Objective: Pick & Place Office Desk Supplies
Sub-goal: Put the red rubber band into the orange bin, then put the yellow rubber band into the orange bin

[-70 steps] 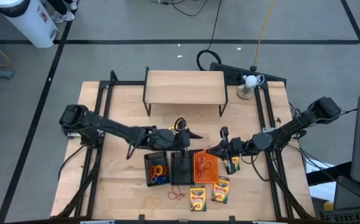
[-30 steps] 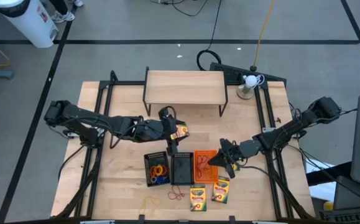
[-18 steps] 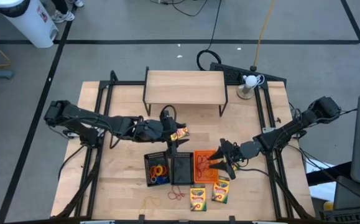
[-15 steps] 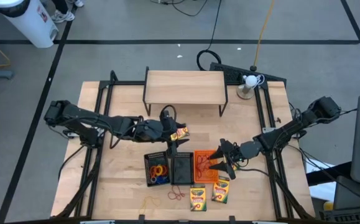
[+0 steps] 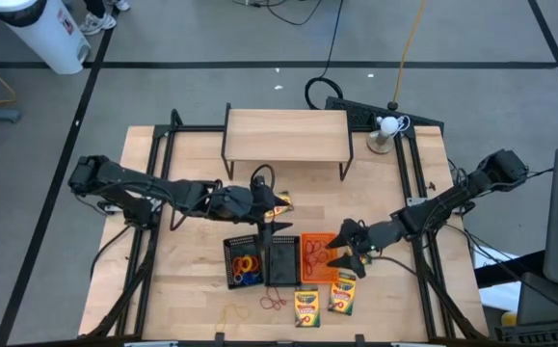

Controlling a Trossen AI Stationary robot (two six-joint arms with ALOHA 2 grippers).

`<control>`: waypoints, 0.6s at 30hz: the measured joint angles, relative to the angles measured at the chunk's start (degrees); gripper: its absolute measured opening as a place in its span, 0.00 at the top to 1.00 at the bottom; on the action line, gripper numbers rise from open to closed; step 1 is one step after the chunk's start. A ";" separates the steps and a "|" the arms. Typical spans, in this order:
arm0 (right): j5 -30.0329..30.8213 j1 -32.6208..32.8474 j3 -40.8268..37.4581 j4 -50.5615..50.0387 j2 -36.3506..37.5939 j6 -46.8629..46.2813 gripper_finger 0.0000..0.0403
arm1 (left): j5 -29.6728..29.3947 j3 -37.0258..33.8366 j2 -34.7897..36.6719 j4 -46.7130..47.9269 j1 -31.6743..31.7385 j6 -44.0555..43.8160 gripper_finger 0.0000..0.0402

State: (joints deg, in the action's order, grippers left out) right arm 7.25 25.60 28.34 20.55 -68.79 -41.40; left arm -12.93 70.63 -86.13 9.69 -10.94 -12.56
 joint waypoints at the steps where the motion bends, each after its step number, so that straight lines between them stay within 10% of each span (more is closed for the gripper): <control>1: 0.00 -0.02 0.00 -1.18 -0.02 -1.34 0.27 | 0.00 0.00 0.00 0.00 0.00 0.00 0.33; 10: 0.03 -0.02 0.00 -1.28 -0.02 -3.43 0.28 | 0.00 0.01 0.00 0.06 0.00 0.01 0.33; 18: -3.05 0.02 0.00 12.98 -0.02 13.96 0.28 | 6.92 0.04 0.00 12.14 -1.73 -6.66 0.33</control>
State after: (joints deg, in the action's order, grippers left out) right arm 4.19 25.63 28.34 33.53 -68.82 -27.43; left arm -6.01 70.67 -86.13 21.84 -12.66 -19.22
